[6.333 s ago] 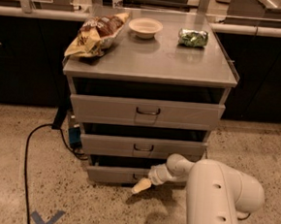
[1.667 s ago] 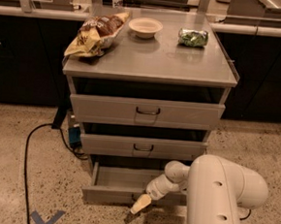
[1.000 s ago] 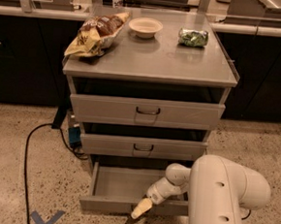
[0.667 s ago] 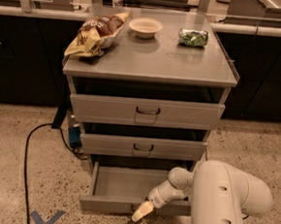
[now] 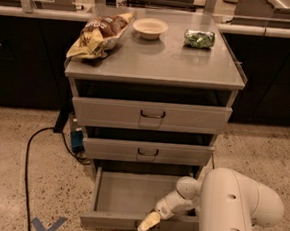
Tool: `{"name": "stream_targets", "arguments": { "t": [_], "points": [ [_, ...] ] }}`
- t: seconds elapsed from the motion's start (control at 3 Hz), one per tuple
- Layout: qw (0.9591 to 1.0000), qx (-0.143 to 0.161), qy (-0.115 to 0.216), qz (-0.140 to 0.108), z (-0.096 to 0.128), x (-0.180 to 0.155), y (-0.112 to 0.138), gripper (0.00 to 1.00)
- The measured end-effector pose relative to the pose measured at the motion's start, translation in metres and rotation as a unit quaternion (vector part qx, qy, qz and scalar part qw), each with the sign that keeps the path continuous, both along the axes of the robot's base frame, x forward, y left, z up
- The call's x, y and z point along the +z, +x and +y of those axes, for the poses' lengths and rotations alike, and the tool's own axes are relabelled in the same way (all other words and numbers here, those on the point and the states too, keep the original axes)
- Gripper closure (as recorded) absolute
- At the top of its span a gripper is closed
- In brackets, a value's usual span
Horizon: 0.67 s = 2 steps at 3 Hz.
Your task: Open bottom drawer
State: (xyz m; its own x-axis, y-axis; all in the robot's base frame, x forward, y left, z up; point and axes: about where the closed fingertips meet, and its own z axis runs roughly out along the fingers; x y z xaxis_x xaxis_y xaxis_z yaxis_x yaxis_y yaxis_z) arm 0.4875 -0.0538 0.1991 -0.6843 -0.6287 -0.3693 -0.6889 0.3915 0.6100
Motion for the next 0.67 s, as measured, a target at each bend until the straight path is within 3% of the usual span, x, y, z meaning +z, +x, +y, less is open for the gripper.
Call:
{"name": "stream_targets", "arguments": {
  "t": [0.67],
  "points": [
    [1.0000,0.008,-0.004,0.004,0.0025,-0.0015,-0.0063,0.00]
  ]
}}
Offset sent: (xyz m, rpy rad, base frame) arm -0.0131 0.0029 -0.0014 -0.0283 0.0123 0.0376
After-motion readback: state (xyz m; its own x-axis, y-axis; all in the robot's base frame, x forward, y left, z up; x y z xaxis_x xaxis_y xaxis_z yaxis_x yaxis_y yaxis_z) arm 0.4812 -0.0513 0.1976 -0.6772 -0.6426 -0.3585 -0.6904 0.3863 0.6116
